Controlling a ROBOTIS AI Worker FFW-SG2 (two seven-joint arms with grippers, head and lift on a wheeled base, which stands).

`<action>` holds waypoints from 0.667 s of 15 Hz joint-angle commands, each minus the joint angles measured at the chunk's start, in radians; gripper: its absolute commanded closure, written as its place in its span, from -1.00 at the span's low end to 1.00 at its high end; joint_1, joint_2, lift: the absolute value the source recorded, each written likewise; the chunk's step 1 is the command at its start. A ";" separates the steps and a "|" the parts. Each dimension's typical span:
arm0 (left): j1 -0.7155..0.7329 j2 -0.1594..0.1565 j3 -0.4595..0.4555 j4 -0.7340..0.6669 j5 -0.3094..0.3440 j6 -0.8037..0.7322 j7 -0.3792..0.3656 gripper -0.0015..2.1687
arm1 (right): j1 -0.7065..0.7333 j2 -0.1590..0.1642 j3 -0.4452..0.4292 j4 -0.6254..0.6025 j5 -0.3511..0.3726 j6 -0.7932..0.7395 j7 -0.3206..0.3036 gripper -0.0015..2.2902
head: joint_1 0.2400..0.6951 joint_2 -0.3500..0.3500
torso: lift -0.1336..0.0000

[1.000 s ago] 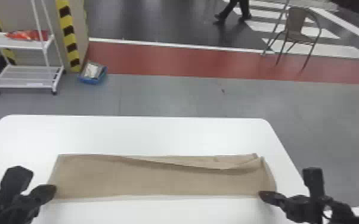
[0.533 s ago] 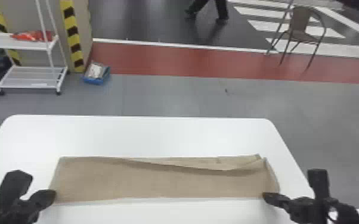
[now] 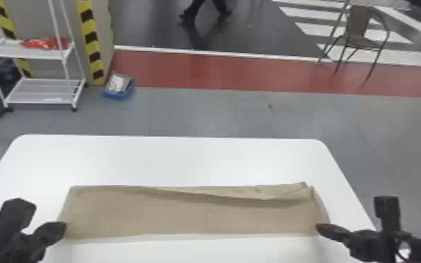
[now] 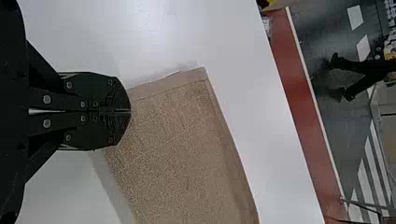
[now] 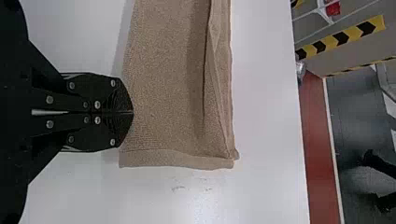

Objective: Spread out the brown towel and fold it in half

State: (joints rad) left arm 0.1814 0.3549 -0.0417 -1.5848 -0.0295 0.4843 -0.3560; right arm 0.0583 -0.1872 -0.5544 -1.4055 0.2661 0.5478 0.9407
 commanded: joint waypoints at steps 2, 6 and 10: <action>0.020 -0.008 0.014 -0.061 0.008 0.027 -0.009 0.53 | -0.023 0.015 0.005 -0.044 -0.018 0.031 0.001 0.29 | 1.00 -0.52 | 1.00; -0.007 -0.025 0.020 -0.061 0.016 0.021 -0.009 0.53 | -0.130 0.022 0.053 0.063 -0.010 -0.005 -0.033 0.29 | 1.00 -0.47 | 1.00; -0.022 -0.031 0.013 -0.046 0.016 0.000 -0.006 0.53 | -0.239 0.023 0.134 0.249 -0.004 -0.097 -0.086 0.29 | 1.00 -0.38 | 1.00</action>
State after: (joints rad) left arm 0.1639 0.3245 -0.0265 -1.6379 -0.0138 0.4945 -0.3625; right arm -0.1451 -0.1644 -0.4511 -1.2212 0.2587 0.4833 0.8659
